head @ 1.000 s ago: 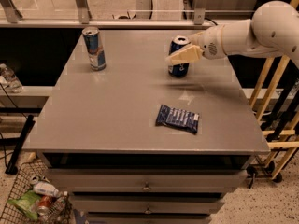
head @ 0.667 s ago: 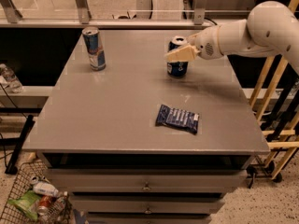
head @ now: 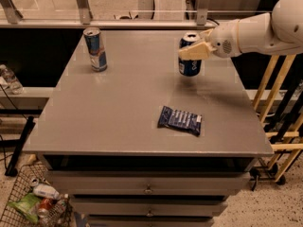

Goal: Move pepsi can near rxbar blueberry

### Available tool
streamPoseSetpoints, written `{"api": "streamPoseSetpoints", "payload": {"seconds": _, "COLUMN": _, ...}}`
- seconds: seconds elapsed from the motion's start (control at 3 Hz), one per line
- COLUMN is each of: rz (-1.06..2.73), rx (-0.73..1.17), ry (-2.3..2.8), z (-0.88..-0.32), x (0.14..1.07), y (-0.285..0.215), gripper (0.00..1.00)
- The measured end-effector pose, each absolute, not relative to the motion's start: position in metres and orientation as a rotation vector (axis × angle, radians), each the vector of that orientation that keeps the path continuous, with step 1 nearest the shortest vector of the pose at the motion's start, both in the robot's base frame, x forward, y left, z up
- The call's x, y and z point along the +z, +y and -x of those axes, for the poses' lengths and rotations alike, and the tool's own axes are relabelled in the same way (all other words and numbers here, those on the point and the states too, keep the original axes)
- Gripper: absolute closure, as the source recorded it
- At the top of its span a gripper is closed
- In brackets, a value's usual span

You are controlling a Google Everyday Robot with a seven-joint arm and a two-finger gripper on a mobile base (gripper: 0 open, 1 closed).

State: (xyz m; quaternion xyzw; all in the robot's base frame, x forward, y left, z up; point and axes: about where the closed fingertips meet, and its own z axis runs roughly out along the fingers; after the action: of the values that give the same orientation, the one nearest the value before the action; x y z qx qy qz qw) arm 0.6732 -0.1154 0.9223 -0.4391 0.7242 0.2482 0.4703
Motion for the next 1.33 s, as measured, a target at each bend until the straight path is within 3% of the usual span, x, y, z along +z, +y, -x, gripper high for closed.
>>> {"api": "streamPoseSetpoints", "payload": {"seconds": 1.33, "rz": 1.072, "rx": 0.592, "ry": 1.832, "z": -0.582, "x": 0.897, "y": -0.126, "gripper": 1.00}}
